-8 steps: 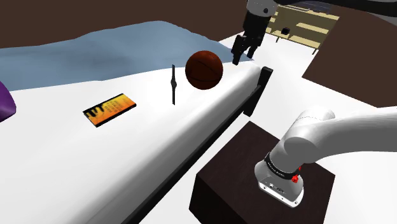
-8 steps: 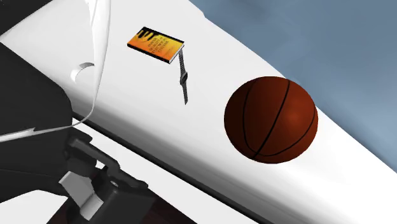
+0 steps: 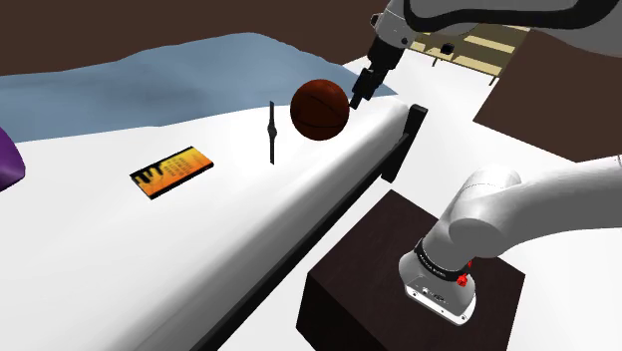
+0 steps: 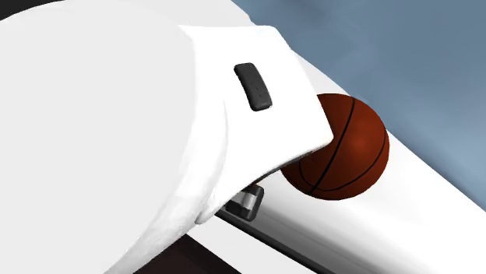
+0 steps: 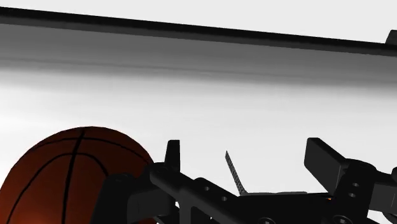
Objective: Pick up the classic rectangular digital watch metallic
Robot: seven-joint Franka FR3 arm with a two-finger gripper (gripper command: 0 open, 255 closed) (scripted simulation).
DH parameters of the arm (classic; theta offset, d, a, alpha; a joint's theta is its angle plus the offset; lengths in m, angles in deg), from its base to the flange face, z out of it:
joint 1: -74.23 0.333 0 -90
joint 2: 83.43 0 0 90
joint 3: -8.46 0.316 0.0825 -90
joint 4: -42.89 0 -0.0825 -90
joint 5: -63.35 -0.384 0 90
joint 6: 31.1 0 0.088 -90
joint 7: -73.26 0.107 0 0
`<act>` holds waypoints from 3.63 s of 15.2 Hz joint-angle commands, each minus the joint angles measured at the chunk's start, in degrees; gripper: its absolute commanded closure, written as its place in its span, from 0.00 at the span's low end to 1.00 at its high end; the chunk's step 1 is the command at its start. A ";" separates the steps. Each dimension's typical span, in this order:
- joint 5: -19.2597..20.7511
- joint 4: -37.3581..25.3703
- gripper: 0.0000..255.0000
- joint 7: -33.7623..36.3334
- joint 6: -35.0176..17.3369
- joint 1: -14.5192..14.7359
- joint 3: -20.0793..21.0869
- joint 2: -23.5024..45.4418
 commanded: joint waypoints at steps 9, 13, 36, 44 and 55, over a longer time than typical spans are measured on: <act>-20.64 -1.94 0.00 -38.87 -18.10 18.14 -21.28 17.55; -35.91 -8.17 0.00 -58.32 -16.08 27.28 -30.28 28.28; -67.95 -25.07 1.00 -93.40 4.47 25.86 -30.87 58.53; -66.58 -25.40 1.00 -91.75 4.75 26.30 -31.39 56.92; -61.96 -27.68 1.00 -85.31 6.11 27.69 -32.72 51.69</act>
